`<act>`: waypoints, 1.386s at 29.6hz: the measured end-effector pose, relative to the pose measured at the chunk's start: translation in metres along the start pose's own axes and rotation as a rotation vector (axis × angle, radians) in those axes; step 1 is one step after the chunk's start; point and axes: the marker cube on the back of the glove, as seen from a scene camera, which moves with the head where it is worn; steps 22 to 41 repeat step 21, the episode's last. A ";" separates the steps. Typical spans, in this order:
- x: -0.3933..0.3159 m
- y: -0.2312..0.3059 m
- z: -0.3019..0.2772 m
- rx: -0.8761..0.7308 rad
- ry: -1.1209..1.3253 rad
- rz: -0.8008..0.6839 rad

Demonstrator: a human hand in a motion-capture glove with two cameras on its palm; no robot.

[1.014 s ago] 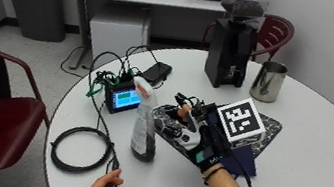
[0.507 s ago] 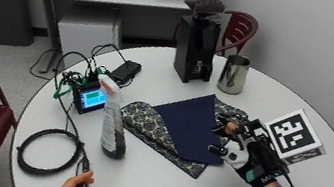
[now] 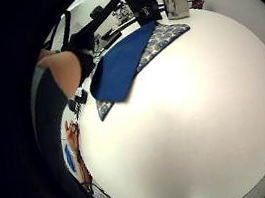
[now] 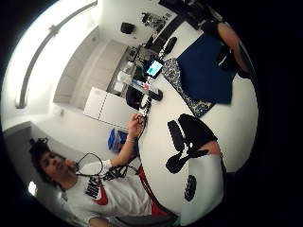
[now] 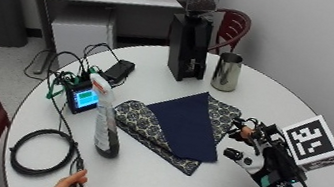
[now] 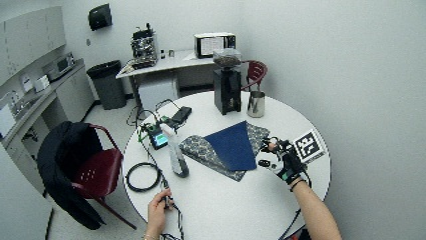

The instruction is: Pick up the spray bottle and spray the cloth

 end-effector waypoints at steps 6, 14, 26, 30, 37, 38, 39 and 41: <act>-0.003 0.005 0.002 -0.003 -0.010 0.024; 0.003 0.008 0.004 -0.003 0.010 -0.006; 0.002 0.015 0.005 -0.008 0.005 -0.009; 0.002 0.015 0.005 -0.008 0.005 -0.009; 0.002 0.015 0.005 -0.008 0.005 -0.009; 0.002 0.015 0.005 -0.008 0.005 -0.009; 0.002 0.015 0.005 -0.008 0.005 -0.009; 0.002 0.015 0.005 -0.008 0.005 -0.009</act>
